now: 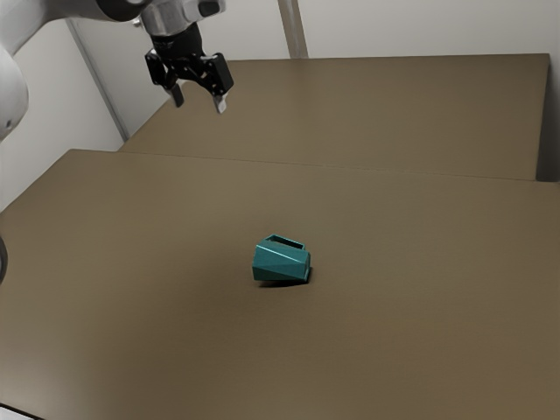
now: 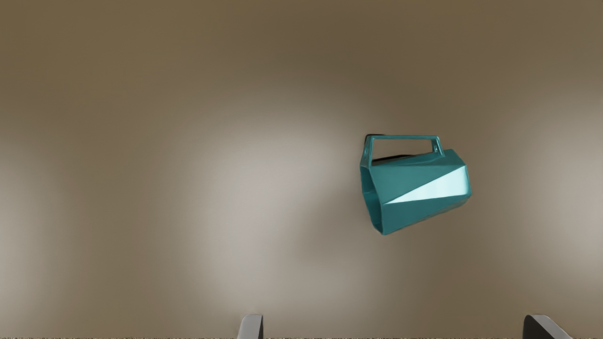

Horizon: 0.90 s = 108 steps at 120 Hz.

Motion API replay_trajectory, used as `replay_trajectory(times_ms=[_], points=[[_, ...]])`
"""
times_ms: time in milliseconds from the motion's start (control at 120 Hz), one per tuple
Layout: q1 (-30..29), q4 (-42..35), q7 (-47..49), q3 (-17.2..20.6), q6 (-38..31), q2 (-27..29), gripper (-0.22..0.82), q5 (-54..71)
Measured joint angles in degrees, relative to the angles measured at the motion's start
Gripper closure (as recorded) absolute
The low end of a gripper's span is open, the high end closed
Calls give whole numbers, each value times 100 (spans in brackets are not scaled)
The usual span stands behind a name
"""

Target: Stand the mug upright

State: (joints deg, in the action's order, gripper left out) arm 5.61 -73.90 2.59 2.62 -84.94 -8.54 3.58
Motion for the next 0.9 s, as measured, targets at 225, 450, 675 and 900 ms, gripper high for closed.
replay_trajectory(times_ms=[225,450,675,900], points=[[88,-169,63,38,54,27,0,-351],[-28,-1803,-384,-1306,-719,34,0,-2581],[-96,-3282,-1600,-1807,-1566,-274,0,-4740],[-128,-3675,-2951,-2050,-1743,-889,0,-5351]])
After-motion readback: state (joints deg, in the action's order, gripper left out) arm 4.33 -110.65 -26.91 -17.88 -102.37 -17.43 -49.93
